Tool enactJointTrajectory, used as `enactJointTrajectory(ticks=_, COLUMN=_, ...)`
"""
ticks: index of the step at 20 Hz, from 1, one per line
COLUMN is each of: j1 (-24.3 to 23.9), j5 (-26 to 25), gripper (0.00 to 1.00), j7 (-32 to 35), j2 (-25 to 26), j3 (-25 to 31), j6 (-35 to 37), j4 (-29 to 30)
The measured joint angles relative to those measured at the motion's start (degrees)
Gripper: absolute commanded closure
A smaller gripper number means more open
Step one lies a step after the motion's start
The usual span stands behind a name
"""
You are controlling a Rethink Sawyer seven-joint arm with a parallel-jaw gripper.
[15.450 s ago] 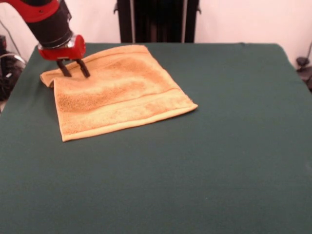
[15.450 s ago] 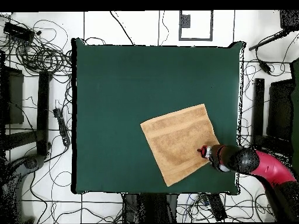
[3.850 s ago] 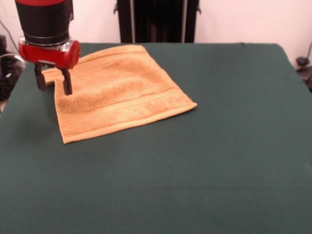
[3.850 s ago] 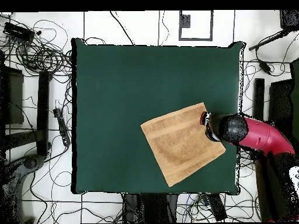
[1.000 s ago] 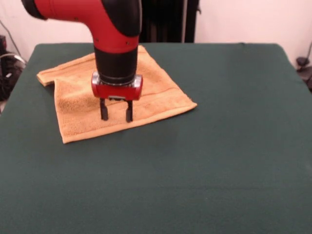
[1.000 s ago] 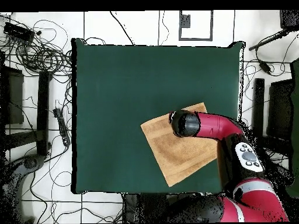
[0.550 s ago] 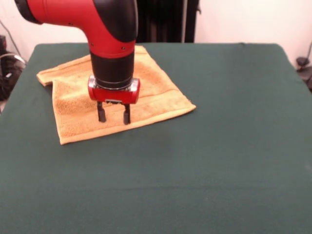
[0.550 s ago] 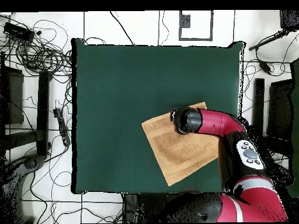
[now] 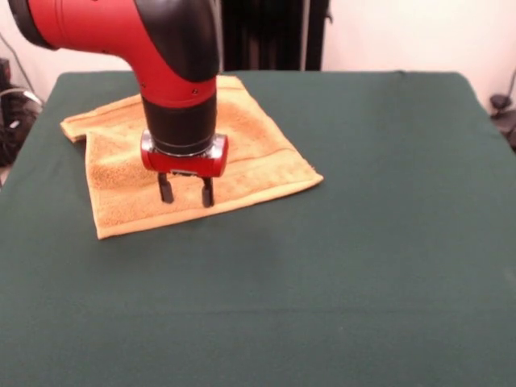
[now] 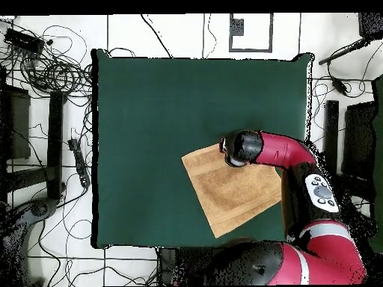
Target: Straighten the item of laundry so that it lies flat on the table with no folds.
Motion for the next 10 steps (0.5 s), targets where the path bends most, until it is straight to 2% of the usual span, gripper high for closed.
enactJointTrajectory(ticks=10, j1=1.3, j5=0.0, gripper=0.0, j7=0.0, j2=2.3, j3=-0.2, j6=8.6, j4=-5.8)
